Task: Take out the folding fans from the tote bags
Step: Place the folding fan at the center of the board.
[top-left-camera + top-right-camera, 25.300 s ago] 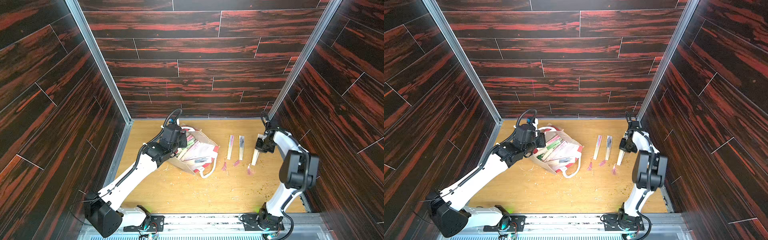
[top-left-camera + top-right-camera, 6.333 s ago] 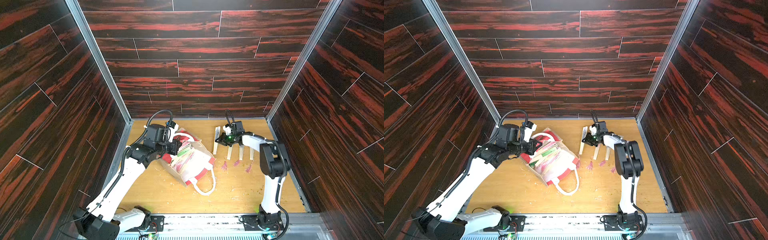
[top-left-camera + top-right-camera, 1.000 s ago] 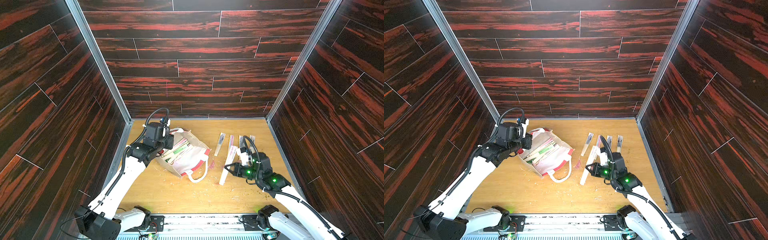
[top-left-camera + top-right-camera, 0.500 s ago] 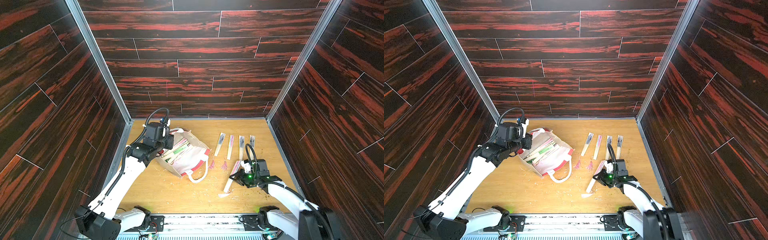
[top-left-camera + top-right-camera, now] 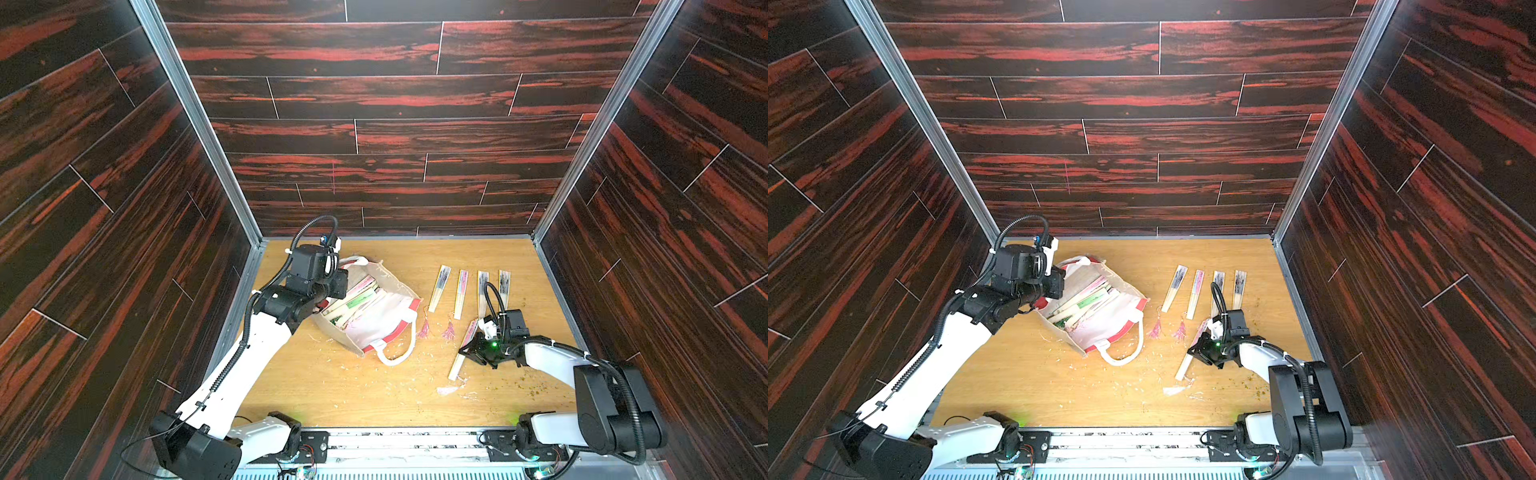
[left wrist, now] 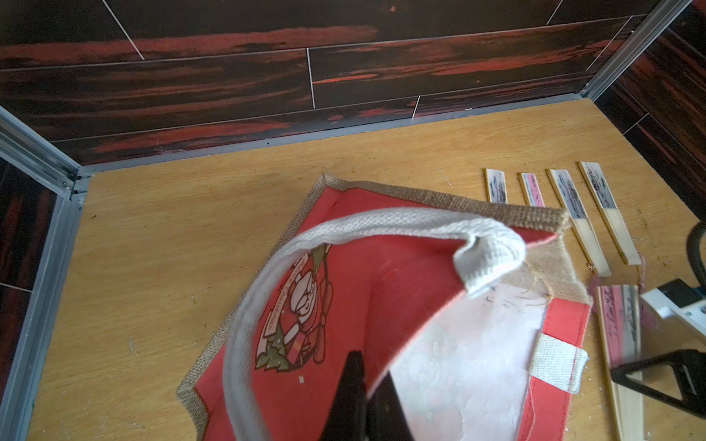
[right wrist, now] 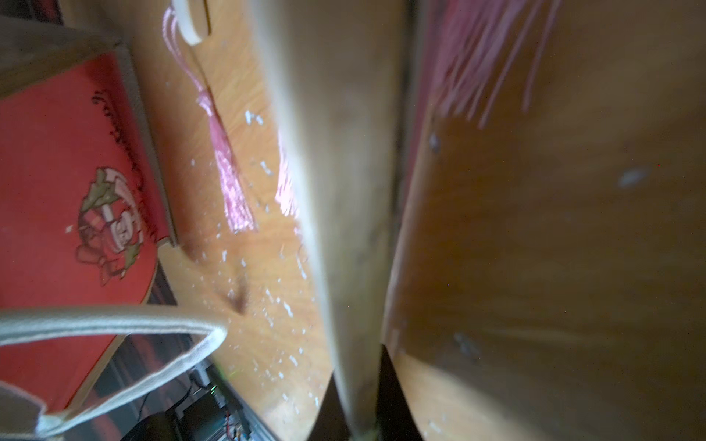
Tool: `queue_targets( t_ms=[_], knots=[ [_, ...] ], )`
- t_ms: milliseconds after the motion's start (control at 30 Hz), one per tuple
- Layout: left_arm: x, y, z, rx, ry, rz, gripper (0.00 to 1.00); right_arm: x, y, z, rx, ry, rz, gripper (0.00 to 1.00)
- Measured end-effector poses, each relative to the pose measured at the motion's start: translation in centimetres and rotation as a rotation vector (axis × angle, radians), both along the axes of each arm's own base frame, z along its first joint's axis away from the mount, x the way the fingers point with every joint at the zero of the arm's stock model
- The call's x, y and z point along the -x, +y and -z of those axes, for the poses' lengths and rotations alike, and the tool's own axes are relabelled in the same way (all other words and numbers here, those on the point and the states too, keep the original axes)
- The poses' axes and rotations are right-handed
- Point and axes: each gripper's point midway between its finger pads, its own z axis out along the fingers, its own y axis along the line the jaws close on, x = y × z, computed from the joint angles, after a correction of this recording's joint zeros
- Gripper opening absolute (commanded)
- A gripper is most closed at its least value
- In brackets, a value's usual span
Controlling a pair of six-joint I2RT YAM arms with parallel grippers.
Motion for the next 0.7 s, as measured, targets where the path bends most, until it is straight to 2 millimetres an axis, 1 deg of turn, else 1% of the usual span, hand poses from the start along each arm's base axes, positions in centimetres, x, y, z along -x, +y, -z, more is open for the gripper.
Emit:
queue_targets(
  t_ms=[33, 133, 233, 300, 400, 567, 633, 700],
  knots=[
    [0.0, -0.1, 0.0, 0.002, 0.001, 0.003, 0.0, 0.0, -0.1, 0.1, 0.009, 0.002, 0.004, 0.16],
    [0.2, -0.5, 0.0, 0.015, 0.006, 0.025, 0.0, 0.0, -0.6, 0.5, 0.034, 0.014, 0.022, 0.28],
    [0.3, -0.8, 0.0, 0.026, 0.009, 0.044, 0.0, -0.2, -0.7, 0.2, 0.031, 0.002, 0.03, 0.39],
    [0.4, -1.0, -0.1, 0.031, 0.01, 0.053, 0.0, -0.3, -0.9, 0.0, 0.043, -0.005, 0.041, 0.41],
    [0.5, -1.1, 0.0, 0.032, 0.011, 0.062, 0.0, -0.2, -1.8, -0.1, 0.092, -0.007, 0.073, 0.43],
    [0.8, -1.1, 0.1, 0.034, 0.013, 0.07, 0.0, 0.8, -4.0, -0.5, 0.202, 0.01, 0.139, 0.45],
    [0.9, -1.1, 0.1, 0.034, 0.011, 0.074, 0.0, 1.2, -4.6, -1.1, 0.23, 0.002, 0.157, 0.45],
    [1.0, -1.2, 0.0, 0.034, 0.008, 0.08, 0.0, 1.2, -5.0, -2.5, 0.245, -0.03, 0.17, 0.45]
  ],
)
